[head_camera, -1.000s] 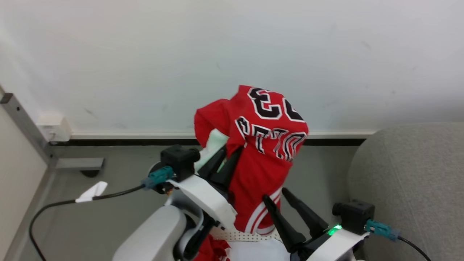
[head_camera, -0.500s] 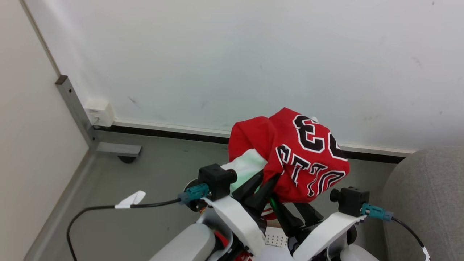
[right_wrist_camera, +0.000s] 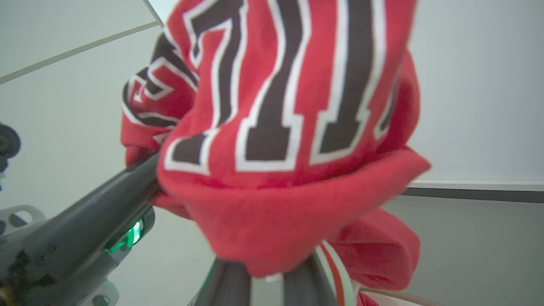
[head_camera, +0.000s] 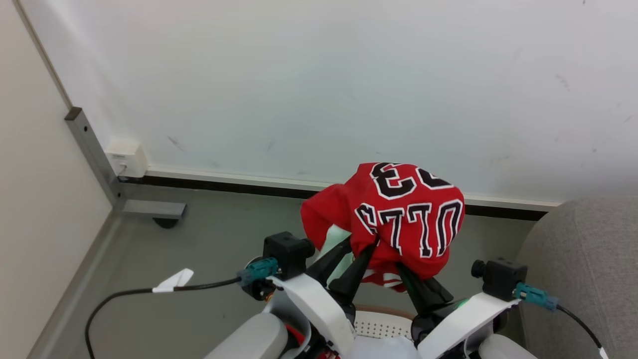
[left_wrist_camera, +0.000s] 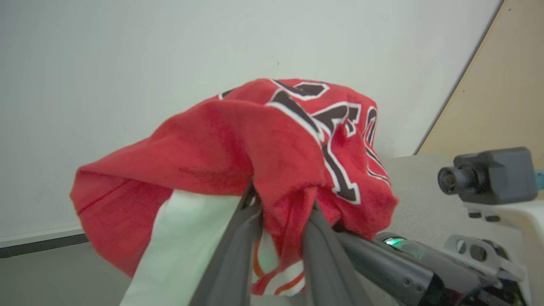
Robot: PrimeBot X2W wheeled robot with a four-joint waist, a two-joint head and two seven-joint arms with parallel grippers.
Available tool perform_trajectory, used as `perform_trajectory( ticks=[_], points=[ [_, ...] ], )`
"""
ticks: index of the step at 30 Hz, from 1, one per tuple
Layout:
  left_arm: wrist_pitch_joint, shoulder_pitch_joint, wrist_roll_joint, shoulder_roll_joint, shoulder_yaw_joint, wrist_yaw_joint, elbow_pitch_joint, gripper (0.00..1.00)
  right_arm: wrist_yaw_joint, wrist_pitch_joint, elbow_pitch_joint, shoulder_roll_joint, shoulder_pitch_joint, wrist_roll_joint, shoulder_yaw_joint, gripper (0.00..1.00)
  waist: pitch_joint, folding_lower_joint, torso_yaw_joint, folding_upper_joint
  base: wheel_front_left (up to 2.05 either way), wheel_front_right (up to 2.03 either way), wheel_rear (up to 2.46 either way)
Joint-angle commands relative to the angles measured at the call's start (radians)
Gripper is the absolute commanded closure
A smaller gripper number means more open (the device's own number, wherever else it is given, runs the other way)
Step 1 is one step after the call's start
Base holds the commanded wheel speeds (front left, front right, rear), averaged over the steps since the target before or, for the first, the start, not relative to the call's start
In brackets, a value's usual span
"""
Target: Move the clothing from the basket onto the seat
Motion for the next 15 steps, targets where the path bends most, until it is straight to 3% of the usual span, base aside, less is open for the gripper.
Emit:
perform_trajectory(
  ticks=[1, 7, 15],
  points=[
    [-0.001, 0.016, -0.011, 0.003, 0.001, 0.002, 0.001, 0.0, -0.002, -0.011, -0.001, -0.01, 0.011, -0.011, -0.017, 1.0, 0.0, 0.0, -0.008, 0.0, 0.0, 0.0, 0.0],
    [-0.015, 0.033, -0.01, 0.018, -0.002, 0.008, -0.018, 0.0, -0.002, -0.017, -0.039, -0.029, 0.064, -0.078, -0.086, 1.0, 0.003, 0.0, -0.07, 0.0, 0.0, 0.0, 0.0],
    [-0.075, 0.084, 0.014, 0.052, -0.002, 0.001, -0.06, 0.0, -0.002, -0.017, -0.077, -0.079, 0.115, -0.192, -0.222, 1.0, 0.015, 0.0, -0.211, 0.0, 0.0, 0.0, 0.0]
  ],
)
